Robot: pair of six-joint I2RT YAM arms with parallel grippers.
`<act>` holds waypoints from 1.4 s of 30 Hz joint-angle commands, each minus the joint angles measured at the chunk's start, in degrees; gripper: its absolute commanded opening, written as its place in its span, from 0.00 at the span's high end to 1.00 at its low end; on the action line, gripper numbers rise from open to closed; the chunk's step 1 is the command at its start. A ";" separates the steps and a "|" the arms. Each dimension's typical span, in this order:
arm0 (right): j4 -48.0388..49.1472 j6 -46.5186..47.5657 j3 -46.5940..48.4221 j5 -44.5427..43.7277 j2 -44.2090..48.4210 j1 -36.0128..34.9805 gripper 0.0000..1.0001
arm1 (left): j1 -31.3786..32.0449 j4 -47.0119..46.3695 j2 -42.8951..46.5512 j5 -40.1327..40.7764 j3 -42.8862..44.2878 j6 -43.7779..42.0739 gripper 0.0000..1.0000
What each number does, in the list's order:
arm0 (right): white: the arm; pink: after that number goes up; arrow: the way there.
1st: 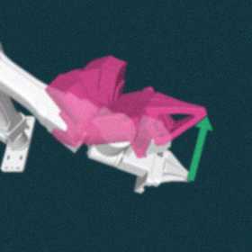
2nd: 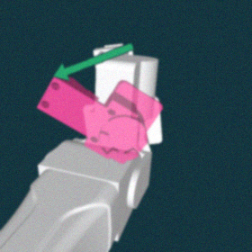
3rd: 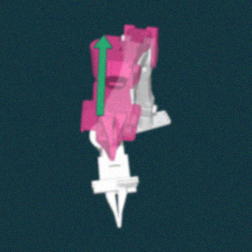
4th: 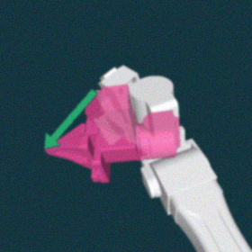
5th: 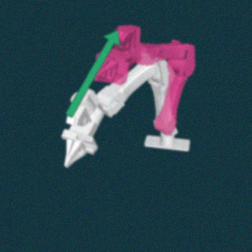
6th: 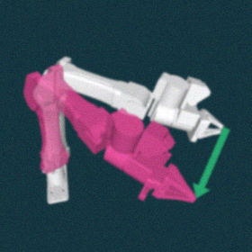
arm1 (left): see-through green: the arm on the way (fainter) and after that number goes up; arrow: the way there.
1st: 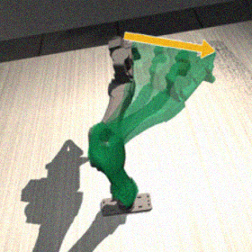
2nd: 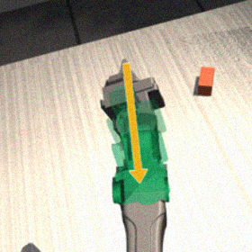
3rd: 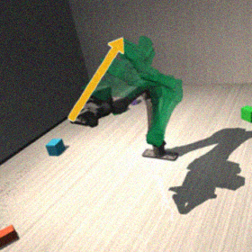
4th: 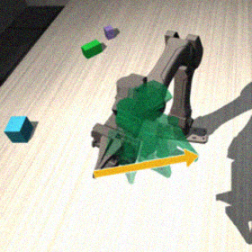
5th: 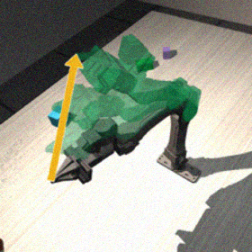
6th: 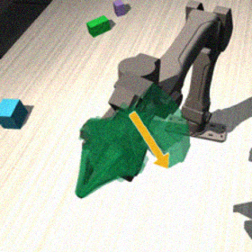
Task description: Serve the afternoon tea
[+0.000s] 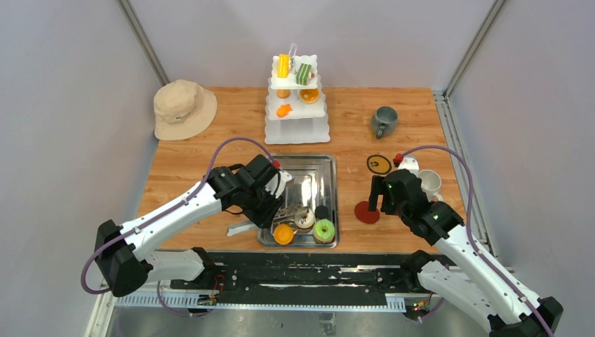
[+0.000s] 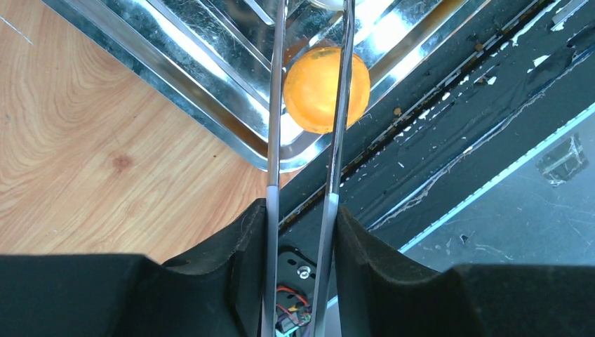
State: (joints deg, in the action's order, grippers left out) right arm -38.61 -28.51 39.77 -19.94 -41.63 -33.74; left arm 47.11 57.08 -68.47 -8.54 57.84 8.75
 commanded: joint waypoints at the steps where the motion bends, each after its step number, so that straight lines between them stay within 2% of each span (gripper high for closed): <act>1: 0.63 0.12 -0.57 -0.01 0.45 -0.33 0.15 | 0.61 -0.83 -0.15 0.02 2.18 0.13 0.81; 7: 0.46 0.21 -0.70 -0.18 0.93 -0.41 0.15 | 0.61 -0.52 -0.20 1.68 3.59 0.75 0.82; 14: 0.36 0.12 -0.89 -0.29 1.00 -0.36 0.15 | 0.44 -0.66 -0.38 11.90 6.15 3.75 0.82; 18: 0.30 0.12 -0.98 -0.35 1.17 -0.40 0.15 | 0.17 -1.61 -1.54 12.91 7.06 4.82 0.82; 23: -0.29 0.20 -1.06 -0.84 1.92 -0.39 0.15 | 0.17 -0.57 -0.04 10.61 8.48 2.80 0.78; 27: -0.14 0.06 -1.41 -0.97 1.99 -0.31 0.15 | 0.25 -0.86 2.62 2.80 7.48 -0.63 0.72; 33: 0.82 -0.12 -0.98 -0.01 0.39 -0.37 0.15 | 1.49 -1.00 2.15 -0.05 7.25 -2.00 0.67; 35: 0.83 -0.15 -0.86 0.12 0.22 -0.31 0.15 | 3.07 -1.05 1.50 -1.69 7.22 -2.68 0.68; 38: 0.72 -0.09 -0.87 0.28 0.24 -0.31 0.15 | 5.24 -0.92 0.98 -4.79 6.90 -3.63 0.74; 42: 0.66 -0.29 -1.17 -0.02 0.47 -0.32 0.15 | 5.44 -0.96 1.40 -7.68 6.36 -3.83 0.78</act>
State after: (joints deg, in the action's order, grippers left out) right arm -38.30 -28.53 38.89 -19.55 -41.52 -33.74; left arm 52.01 57.08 -67.42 -11.22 64.01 6.39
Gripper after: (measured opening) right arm 0.848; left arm 0.316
